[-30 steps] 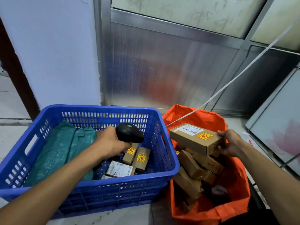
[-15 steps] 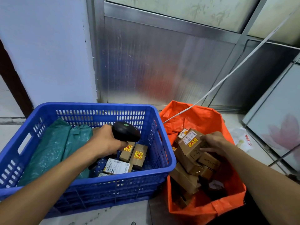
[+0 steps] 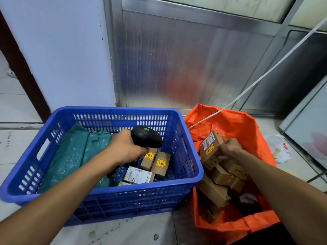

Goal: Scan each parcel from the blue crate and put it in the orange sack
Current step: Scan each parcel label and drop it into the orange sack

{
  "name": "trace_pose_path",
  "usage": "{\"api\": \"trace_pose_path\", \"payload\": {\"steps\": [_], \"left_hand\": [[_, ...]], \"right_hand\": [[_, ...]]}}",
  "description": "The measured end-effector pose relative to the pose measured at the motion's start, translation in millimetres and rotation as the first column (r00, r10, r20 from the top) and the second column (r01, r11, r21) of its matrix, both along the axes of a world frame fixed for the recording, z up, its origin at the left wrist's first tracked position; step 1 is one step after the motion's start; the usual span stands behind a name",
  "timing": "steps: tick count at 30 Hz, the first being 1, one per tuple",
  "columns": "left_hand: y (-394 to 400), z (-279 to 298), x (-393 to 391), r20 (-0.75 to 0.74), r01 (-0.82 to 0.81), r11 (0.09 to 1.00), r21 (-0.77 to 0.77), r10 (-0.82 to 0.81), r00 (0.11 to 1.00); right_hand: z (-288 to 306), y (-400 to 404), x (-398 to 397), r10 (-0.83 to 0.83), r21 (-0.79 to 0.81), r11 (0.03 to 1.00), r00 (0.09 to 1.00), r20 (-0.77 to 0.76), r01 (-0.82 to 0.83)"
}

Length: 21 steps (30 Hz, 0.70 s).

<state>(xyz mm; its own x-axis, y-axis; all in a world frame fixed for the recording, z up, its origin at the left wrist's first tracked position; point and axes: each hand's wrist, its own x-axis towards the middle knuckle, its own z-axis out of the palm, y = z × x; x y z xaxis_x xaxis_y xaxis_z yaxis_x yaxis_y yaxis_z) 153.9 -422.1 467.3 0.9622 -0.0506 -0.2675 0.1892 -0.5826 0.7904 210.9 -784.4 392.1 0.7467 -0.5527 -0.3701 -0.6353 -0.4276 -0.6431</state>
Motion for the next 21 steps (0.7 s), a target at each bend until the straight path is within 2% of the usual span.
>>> {"api": "trace_pose_path", "payload": {"steps": [6, 11, 16, 21], "left_hand": [[-2, 1, 2, -0.008, 0.000, 1.000, -0.016, 0.000, 1.000], [0, -1, 4, -0.013, -0.003, 1.000, -0.026, 0.003, 1.000], [-1, -2, 6, -0.004, 0.006, 1.000, -0.014, -0.006, 1.000], [2, -2, 14, -0.008, -0.028, 0.999, 0.019, 0.028, 1.000]], "right_hand": [[-22, 17, 17, 0.031, -0.012, 0.999, 0.999, 0.036, -0.031], [-37, 19, 23, 0.054, -0.142, 0.988, 0.998, -0.040, -0.060], [-36, 31, 23, 0.126, -0.161, 0.976, 0.985, -0.117, -0.145], [-30, 56, 25, 0.144, -0.314, 0.943, 0.986, 0.087, -0.110]]}}
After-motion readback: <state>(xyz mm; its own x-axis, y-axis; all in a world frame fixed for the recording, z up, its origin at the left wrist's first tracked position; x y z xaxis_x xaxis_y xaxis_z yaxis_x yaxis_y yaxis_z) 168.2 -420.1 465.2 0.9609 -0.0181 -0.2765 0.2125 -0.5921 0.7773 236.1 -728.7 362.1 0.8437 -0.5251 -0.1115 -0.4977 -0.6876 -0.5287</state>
